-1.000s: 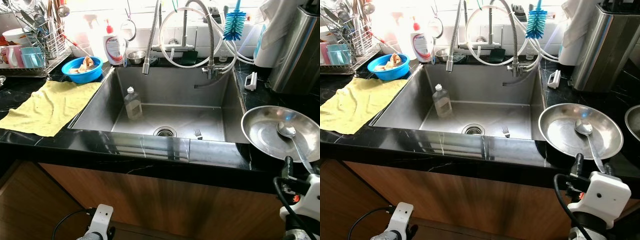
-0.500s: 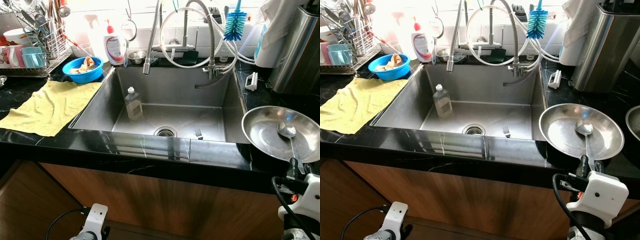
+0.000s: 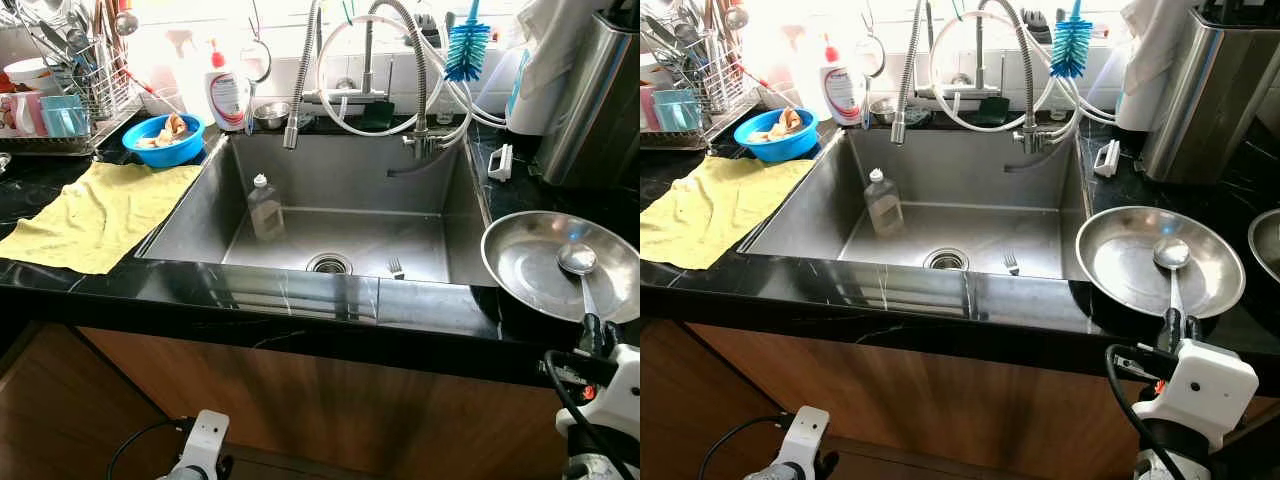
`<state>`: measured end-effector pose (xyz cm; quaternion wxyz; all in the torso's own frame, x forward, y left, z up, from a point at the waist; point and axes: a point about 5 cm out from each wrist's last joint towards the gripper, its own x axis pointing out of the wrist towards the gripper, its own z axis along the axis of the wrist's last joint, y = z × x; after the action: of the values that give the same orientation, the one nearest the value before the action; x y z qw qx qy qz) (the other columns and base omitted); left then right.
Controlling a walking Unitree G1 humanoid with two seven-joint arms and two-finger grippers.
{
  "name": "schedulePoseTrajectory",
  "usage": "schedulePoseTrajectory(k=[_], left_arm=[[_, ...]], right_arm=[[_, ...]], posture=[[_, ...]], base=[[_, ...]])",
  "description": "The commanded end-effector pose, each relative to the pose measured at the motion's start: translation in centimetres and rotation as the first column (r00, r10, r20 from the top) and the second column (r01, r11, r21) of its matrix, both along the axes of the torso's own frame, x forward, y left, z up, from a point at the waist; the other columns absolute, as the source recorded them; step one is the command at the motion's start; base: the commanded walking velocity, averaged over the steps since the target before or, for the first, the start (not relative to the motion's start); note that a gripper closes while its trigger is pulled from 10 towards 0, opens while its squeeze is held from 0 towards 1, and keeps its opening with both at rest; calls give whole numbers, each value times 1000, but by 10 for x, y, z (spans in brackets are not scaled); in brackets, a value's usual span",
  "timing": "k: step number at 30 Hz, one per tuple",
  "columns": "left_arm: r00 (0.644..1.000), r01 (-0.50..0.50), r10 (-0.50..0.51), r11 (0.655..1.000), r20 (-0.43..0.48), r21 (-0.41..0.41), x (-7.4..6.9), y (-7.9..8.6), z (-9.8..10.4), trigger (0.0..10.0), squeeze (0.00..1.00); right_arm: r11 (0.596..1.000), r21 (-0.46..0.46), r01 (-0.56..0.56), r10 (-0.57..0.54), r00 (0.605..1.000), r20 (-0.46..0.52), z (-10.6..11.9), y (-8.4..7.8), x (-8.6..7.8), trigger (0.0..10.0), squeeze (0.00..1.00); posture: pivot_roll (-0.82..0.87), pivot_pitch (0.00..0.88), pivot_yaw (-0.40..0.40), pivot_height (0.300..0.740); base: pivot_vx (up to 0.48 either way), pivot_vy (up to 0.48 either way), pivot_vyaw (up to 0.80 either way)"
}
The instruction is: Kitchen organization
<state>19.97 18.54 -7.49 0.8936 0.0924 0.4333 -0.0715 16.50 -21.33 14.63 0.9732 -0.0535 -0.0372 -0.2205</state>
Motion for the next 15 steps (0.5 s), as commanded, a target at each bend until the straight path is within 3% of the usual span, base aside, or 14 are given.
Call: schedulePoseTrajectory(k=[1, 5, 6, 7, 15], left_arm=[[1000, 3, -3, 1000, -4, 16, -1, 3, 0, 10000, 0], [1000, -1, 1, 1000, -12, 22, -4, 6, -1, 10000, 0], [1000, -4, 5, 1000, -14, 25, -5, 9, -1, 10000, 0], [1000, -12, 12, 999, -17, 29, -6, 15, -1, 10000, 0], [999, -26, 27, 999, -20, 39, -8, 31, 1, 10000, 0]], right_arm=[[1000, 4, -11, 11, 1000, 19, 5, 1, 2, 0, 0], [997, 24, -77, 76, 995, 58, 12, 6, 7, 0, 0], [994, 31, -102, 99, 992, 76, 15, 8, 9, 3608, 0], [992, 25, -127, 124, 987, 101, 22, 12, 12, 10000, 0], [980, -67, -187, 196, 962, 188, 54, 24, 19, 10000, 0]], posture=[[-237, 0, 85, 740], [-234, 0, 83, 740], [-233, 0, 81, 740], [-233, 0, 82, 740], [-235, 0, 86, 740]], base=[[0, 0, 0], [0, 0, 0], [0, 0, 0], [0, 0, 0], [0, 0, 0]])
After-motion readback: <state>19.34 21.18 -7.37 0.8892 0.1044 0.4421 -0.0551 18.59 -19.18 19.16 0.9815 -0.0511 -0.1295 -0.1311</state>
